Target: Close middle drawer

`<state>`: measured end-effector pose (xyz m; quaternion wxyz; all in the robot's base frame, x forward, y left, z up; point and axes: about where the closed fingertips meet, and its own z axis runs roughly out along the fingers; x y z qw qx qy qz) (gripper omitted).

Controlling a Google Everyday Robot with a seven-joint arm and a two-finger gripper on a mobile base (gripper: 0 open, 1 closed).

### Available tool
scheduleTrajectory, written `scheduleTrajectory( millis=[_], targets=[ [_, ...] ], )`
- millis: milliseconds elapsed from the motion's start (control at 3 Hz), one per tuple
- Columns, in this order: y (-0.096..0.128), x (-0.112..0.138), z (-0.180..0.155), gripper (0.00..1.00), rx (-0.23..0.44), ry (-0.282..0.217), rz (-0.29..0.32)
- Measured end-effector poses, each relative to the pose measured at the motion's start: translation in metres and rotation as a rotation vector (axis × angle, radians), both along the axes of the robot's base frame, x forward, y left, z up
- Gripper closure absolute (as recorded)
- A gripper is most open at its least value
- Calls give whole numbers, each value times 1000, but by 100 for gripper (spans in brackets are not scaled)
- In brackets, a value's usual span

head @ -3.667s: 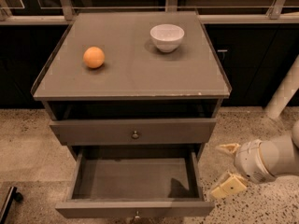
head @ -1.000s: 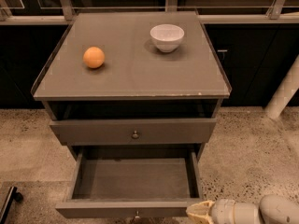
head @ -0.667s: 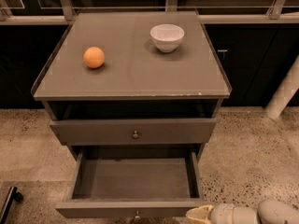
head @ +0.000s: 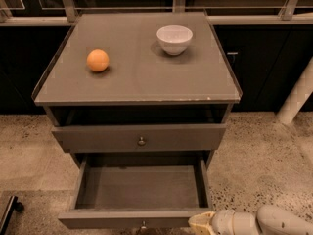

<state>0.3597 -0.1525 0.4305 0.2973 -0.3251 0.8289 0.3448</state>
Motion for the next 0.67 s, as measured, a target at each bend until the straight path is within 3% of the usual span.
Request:
scheduleTrajectory(
  millis=[667],
  targets=[
    [12,28,-24,100,-1,-7,-3]
  ],
)
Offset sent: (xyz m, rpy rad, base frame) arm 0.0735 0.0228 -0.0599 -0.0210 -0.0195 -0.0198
